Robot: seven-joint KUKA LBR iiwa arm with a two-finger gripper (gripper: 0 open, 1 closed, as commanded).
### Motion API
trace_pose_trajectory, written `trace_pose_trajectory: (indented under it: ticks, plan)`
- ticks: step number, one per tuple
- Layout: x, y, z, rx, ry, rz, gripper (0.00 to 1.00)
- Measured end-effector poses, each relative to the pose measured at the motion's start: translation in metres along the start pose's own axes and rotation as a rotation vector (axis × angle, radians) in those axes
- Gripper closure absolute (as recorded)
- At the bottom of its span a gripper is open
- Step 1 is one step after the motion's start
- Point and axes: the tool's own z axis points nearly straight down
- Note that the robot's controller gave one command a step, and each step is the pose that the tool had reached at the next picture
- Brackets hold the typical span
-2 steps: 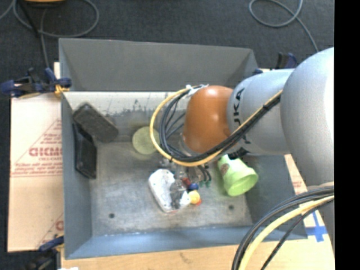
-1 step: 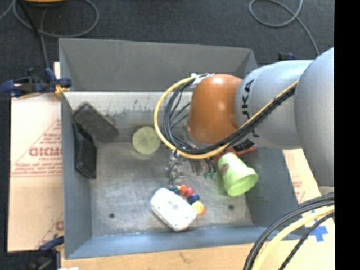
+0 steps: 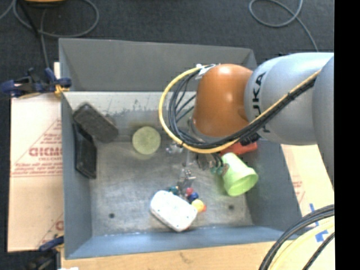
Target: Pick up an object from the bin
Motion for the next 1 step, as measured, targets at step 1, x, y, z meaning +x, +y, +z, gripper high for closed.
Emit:
trace_pose_trajectory:
  ticks: [1]
  plan:
    - [0.0009, 0.0006, 0.0101, 0.0, 0.001, -0.012, 0.0]
